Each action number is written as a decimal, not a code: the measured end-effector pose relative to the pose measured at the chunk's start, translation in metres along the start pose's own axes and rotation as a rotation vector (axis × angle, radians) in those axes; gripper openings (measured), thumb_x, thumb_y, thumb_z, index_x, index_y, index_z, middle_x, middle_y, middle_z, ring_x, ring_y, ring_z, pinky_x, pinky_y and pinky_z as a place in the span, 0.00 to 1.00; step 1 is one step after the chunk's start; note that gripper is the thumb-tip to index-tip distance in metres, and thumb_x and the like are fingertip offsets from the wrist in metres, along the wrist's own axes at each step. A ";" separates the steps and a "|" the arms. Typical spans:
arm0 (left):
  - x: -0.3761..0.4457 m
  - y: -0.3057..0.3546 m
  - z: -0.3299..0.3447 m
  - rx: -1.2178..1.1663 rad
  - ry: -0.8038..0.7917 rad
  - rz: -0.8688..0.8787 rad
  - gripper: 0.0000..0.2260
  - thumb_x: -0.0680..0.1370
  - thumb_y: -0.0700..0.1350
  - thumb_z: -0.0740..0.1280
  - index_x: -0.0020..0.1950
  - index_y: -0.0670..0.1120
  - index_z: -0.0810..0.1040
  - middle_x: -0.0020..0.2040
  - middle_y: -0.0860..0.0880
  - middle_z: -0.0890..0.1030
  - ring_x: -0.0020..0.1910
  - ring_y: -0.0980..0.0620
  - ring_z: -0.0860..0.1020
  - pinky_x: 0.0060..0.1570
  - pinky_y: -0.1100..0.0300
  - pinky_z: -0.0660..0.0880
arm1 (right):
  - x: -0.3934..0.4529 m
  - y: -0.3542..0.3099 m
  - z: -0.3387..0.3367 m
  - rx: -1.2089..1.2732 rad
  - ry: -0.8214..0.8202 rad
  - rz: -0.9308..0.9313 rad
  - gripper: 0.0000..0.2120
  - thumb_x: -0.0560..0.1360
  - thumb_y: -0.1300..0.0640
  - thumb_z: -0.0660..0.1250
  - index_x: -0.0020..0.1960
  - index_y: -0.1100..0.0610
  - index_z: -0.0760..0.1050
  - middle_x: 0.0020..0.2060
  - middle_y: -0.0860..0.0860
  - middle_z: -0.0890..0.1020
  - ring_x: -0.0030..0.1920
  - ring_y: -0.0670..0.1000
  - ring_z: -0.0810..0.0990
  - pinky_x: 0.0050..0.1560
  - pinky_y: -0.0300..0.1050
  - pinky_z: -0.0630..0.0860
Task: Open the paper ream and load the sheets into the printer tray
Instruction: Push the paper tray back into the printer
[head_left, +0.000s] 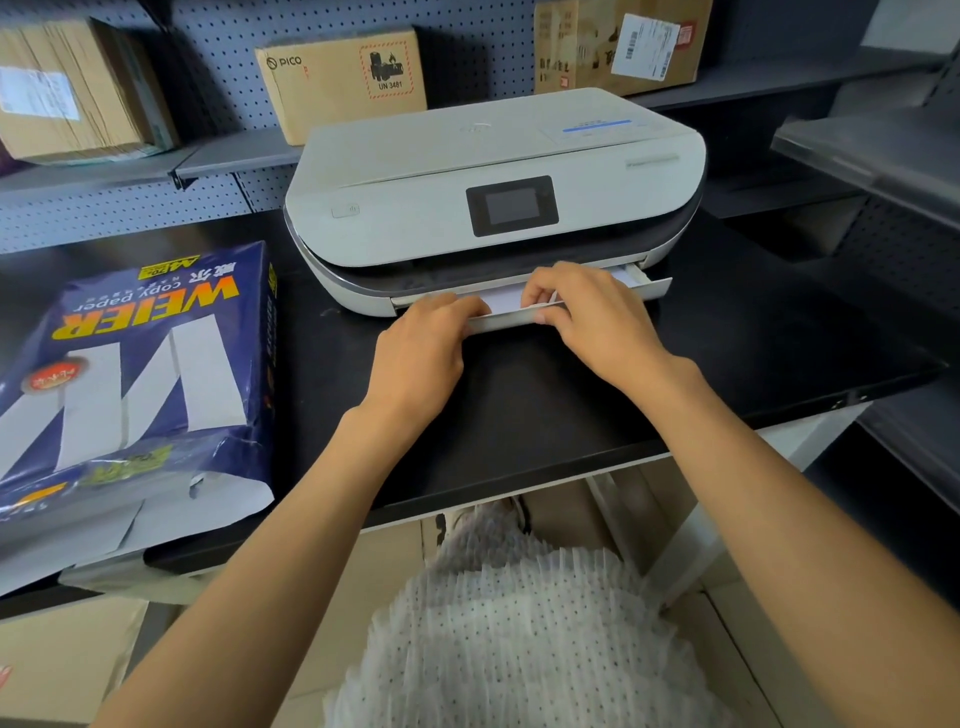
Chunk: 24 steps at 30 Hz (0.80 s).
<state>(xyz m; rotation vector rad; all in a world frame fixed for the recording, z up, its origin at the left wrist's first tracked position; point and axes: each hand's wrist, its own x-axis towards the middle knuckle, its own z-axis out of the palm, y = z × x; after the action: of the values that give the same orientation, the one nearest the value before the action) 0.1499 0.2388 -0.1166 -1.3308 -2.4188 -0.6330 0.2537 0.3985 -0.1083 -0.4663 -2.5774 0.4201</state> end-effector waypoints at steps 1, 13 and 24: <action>0.002 -0.001 0.001 -0.008 -0.001 0.000 0.15 0.78 0.36 0.61 0.59 0.52 0.77 0.55 0.53 0.79 0.56 0.47 0.75 0.40 0.55 0.68 | 0.001 0.001 0.001 0.019 0.013 -0.003 0.06 0.75 0.60 0.68 0.48 0.49 0.78 0.44 0.45 0.78 0.46 0.50 0.76 0.41 0.44 0.70; 0.019 -0.009 0.003 -0.057 0.035 -0.004 0.14 0.76 0.35 0.64 0.57 0.50 0.79 0.51 0.48 0.75 0.51 0.46 0.74 0.37 0.48 0.75 | 0.018 0.003 0.011 0.072 0.094 -0.028 0.09 0.72 0.62 0.72 0.46 0.51 0.77 0.42 0.47 0.78 0.45 0.48 0.76 0.43 0.47 0.77; 0.028 -0.010 0.011 0.164 0.178 0.045 0.15 0.69 0.33 0.68 0.51 0.49 0.80 0.41 0.48 0.76 0.42 0.45 0.75 0.35 0.55 0.64 | 0.023 0.003 0.009 0.019 0.120 -0.005 0.10 0.70 0.61 0.74 0.47 0.51 0.76 0.39 0.45 0.80 0.46 0.48 0.76 0.41 0.45 0.74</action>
<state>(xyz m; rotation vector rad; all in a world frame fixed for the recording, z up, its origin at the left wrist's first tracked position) 0.1265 0.2593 -0.1150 -1.2050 -2.2398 -0.5060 0.2311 0.4081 -0.1074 -0.4643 -2.4562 0.4016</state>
